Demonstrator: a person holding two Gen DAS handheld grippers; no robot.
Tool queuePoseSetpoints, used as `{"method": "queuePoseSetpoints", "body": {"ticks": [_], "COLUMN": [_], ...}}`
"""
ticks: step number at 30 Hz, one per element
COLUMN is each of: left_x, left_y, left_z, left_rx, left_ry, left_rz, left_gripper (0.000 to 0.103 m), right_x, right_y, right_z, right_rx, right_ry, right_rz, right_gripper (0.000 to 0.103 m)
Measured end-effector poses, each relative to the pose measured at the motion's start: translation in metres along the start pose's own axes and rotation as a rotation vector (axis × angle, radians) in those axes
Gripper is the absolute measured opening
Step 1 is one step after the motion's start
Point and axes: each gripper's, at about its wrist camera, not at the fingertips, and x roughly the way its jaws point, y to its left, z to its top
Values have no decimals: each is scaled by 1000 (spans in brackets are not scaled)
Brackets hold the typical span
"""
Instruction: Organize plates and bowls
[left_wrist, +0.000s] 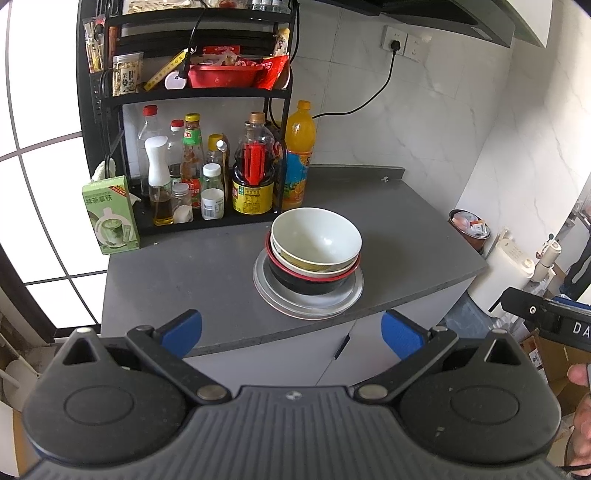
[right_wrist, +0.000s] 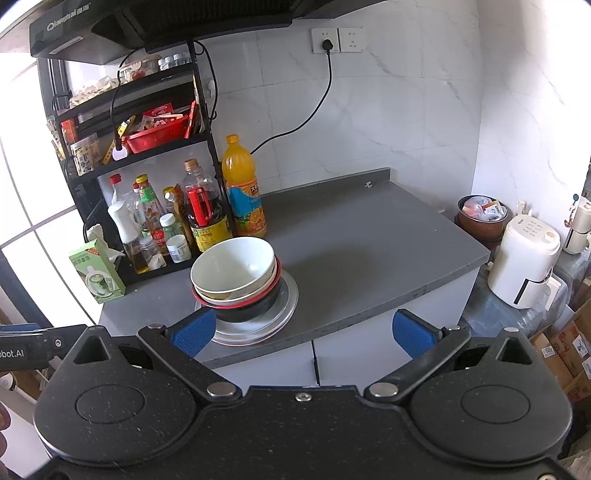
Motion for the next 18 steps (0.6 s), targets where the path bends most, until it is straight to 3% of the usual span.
{"method": "queuePoseSetpoints", "body": {"ticks": [18], "left_x": [1], "left_y": [-12], "left_z": [0], "left_rx": [6], "left_ry": [-9], "left_rz": [-15], "left_gripper": [102], "right_x": [-6], "right_y": [-5], "right_z": [-2], "right_rx": [10], "right_ry": [2], "right_rz": [-30], "right_gripper": [103]}}
